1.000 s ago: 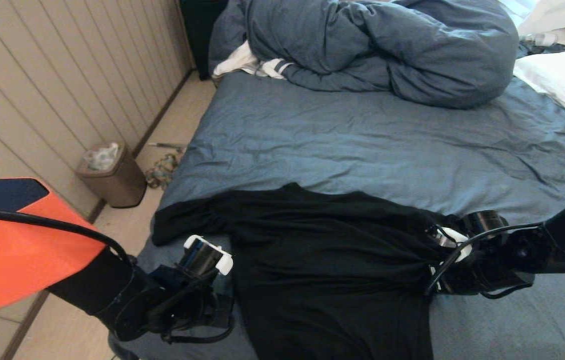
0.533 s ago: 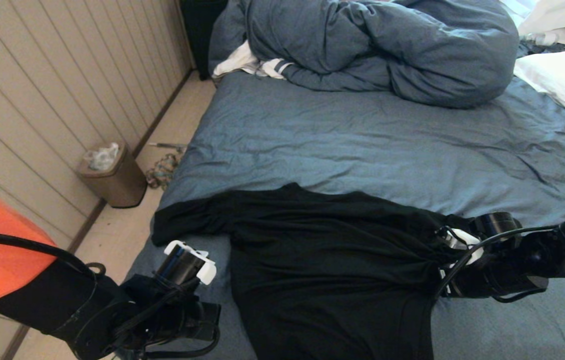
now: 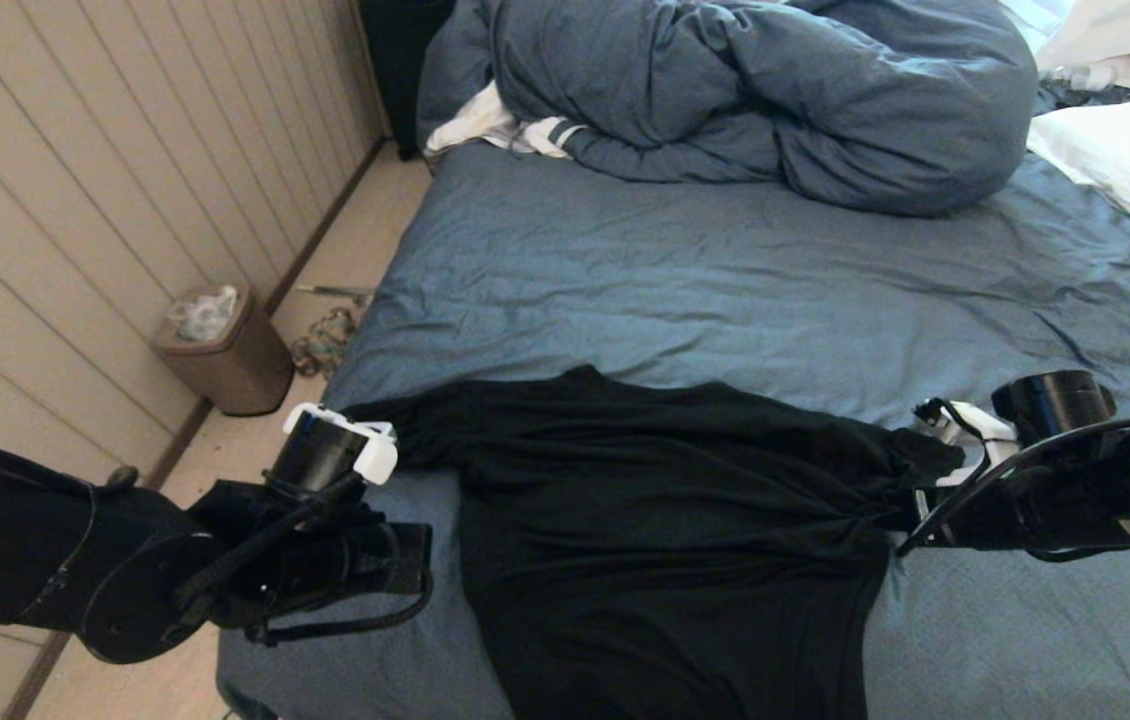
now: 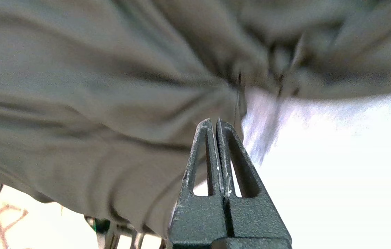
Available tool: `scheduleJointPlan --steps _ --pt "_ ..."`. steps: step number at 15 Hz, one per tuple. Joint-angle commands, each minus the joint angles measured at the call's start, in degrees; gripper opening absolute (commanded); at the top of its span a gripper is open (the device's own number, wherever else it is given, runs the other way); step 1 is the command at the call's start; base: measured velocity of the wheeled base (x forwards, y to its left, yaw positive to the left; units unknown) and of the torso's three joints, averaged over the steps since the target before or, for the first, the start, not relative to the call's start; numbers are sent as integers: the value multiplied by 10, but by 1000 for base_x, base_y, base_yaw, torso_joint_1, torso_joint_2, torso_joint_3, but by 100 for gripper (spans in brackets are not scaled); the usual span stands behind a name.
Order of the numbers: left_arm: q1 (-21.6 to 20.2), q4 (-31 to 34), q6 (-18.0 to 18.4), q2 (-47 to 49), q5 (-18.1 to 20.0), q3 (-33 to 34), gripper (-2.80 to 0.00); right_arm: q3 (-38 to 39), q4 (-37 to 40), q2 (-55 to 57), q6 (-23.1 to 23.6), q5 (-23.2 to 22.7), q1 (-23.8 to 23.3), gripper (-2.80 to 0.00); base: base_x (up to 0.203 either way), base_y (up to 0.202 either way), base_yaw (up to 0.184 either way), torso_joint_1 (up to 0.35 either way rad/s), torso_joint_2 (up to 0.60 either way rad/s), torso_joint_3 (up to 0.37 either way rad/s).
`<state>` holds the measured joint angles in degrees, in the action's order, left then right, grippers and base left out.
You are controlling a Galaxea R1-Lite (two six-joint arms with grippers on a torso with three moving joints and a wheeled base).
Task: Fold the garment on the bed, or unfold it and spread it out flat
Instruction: Unford the black T-shirt
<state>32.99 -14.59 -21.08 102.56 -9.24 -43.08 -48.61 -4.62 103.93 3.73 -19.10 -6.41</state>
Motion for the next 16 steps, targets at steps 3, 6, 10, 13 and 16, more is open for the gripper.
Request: scheduleJointPlan --steps 3,6,10,13,16 --pt "-46 3 -4 -3 -4 -96 -280 -89 2 -16 -50 -2 20 -280 0 0 0 0 0 0" --pt "-95 27 -28 -7 0 -176 -280 -251 46 28 -128 2 54 -280 0 0 0 0 0 0" --pt "-128 37 -67 -7 19 -209 -280 -490 137 170 -186 82 121 -280 0 0 0 0 0 0" --pt "-127 32 -69 -21 21 -177 -280 -599 171 257 -198 171 176 -280 0 0 0 0 0 0" --pt "-119 29 -77 -31 40 -138 -280 -634 197 281 -174 235 201 -280 0 0 0 0 0 0"
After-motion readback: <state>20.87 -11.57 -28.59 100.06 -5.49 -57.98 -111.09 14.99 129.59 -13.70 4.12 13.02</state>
